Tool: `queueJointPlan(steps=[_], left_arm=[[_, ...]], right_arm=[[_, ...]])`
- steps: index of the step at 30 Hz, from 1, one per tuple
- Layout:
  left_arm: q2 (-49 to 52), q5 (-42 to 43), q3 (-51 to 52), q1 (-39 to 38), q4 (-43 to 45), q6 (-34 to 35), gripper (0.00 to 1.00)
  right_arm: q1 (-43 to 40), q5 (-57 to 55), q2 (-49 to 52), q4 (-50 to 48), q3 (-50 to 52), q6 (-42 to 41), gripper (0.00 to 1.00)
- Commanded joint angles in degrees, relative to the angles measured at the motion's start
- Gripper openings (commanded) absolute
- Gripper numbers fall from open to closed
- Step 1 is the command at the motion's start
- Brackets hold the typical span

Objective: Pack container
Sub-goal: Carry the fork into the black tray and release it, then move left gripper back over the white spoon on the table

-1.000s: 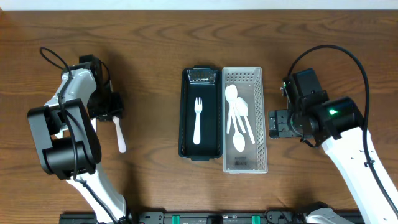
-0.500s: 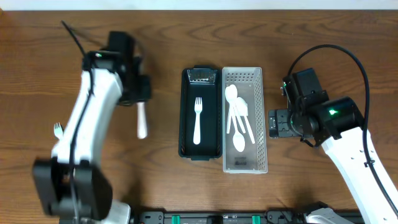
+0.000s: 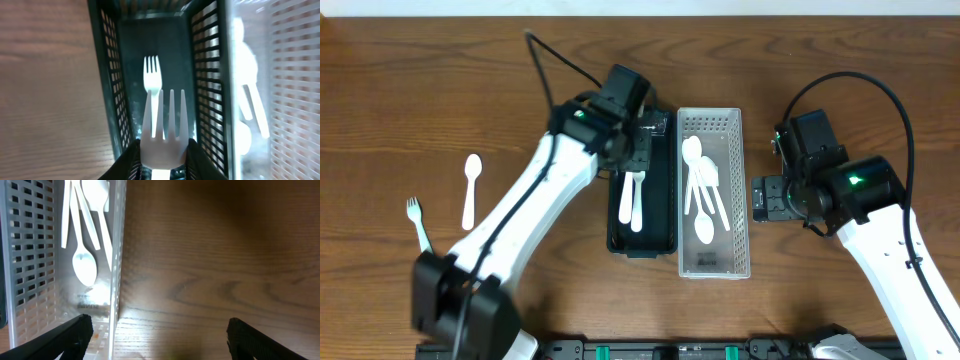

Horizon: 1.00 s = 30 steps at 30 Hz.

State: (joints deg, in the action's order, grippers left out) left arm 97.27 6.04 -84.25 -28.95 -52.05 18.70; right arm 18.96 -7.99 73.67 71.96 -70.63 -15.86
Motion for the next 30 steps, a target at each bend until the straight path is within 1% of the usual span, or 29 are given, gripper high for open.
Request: queueJointPlan(steps=[1,2,4,6,8,11,12,13,16,18,20,21,25,27,30], left_arm=[[5.4,0.0,-0.1,0.1,-0.1,2.2,0.06],[6.5,0.0,-0.1,0.1,-0.1,2.2,0.08],[8.7,0.0,-0.1,0.1,-0.1,2.2,0.22],[10.0,0.0,-0.1,0.1,-0.2,2.2,0.28],[10.2,0.0,-0.1,0.0,-0.2,1.9,0.39],[9.8,0.0,-0.1,0.0,0.1,1.3,0.49],[9.6,0.0,-0.1,0.0,0.0,1.0,0.52],[9.1,0.0,-0.1,0.0,0.0,0.2,0.59],[6.8,0.0,-0.1,0.0,-0.2,-3.0,0.64],[4.0,-0.1,-0.3,0.5,-0.3,-4.9,0.73],[0.3,-0.2,-0.4,1.6,-0.5,-6.3,0.76],[-2.0,-0.8,-0.4,2.6,-0.8,-6.6,0.77],[-10.4,-3.3,-0.4,9.3,-1.9,-10.1,0.90],[-13.4,-4.1,-0.4,14.5,-2.1,-11.9,0.95],[-15.1,-4.1,-0.4,23.8,-2.7,-13.2,0.98]], right_arm=[[-0.8,-0.6,-0.2,0.3,0.3,0.7,0.89],[-0.8,-0.6,-0.2,0.5,0.3,0.7,0.89],[-0.8,-0.6,-0.2,0.7,0.3,0.7,0.89],[-0.8,-0.6,-0.2,0.9,0.3,0.7,0.89],[-0.8,-0.6,-0.2,1.0,0.3,0.7,0.89],[-0.8,-0.6,-0.2,1.0,0.3,0.7,0.89],[-0.8,-0.6,-0.2,1.0,0.3,0.7,0.89],[-0.8,-0.6,-0.2,1.0,0.3,0.7,0.89],[-0.8,-0.6,-0.2,1.0,0.3,0.7,0.89],[-0.8,-0.6,-0.2,1.0,0.3,0.7,0.89],[-0.8,-0.6,-0.2,1.0,0.3,0.7,0.90],[-0.8,-0.6,-0.2,1.0,0.3,0.7,0.90],[-0.8,-0.6,-0.2,0.9,0.3,0.7,0.90],[-0.8,-0.6,-0.2,0.9,0.3,0.7,0.90],[-0.8,-0.6,-0.2,1.0,0.3,0.6,0.90]])
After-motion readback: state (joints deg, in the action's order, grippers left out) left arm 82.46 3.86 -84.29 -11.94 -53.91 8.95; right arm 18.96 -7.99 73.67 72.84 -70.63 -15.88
